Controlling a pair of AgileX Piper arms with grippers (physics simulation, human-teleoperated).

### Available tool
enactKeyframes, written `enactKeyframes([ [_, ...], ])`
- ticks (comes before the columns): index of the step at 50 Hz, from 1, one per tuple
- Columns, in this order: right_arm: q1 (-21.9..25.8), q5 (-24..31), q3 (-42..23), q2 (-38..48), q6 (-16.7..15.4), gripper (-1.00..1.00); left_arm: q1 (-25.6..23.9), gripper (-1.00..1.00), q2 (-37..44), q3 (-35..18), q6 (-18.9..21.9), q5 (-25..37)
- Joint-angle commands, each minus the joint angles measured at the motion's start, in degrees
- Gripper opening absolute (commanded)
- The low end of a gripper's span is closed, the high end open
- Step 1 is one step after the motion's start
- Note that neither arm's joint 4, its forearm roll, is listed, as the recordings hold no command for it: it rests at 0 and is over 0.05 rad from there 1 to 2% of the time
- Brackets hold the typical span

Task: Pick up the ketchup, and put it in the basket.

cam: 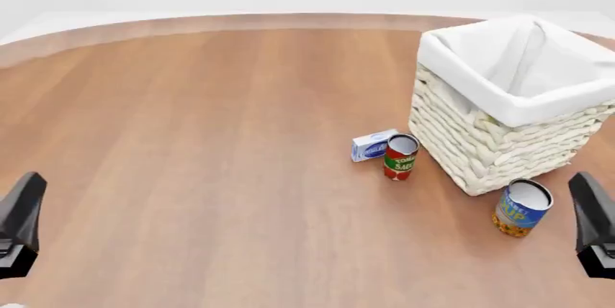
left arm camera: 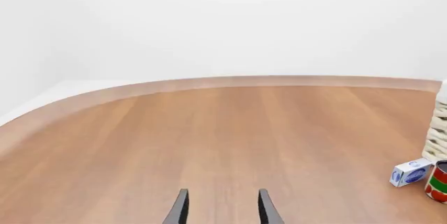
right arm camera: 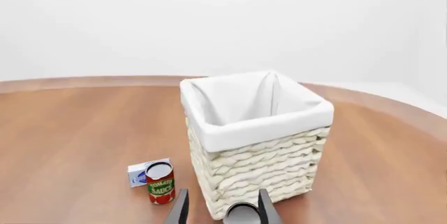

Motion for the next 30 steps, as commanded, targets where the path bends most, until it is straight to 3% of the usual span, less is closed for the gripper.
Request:
enactKeyframes([
  [1, 0.22, -0.47, -0.08, 0.02, -1.76, 1.0, 0.0, 1.0, 0.25, -0.15, 0.0, -0.06],
  [30, 4.8, 0.9, 0.02, 1.36, -4.07, 1.0, 0.0, 1.0, 0.25, -0.15, 0.0, -0.06],
])
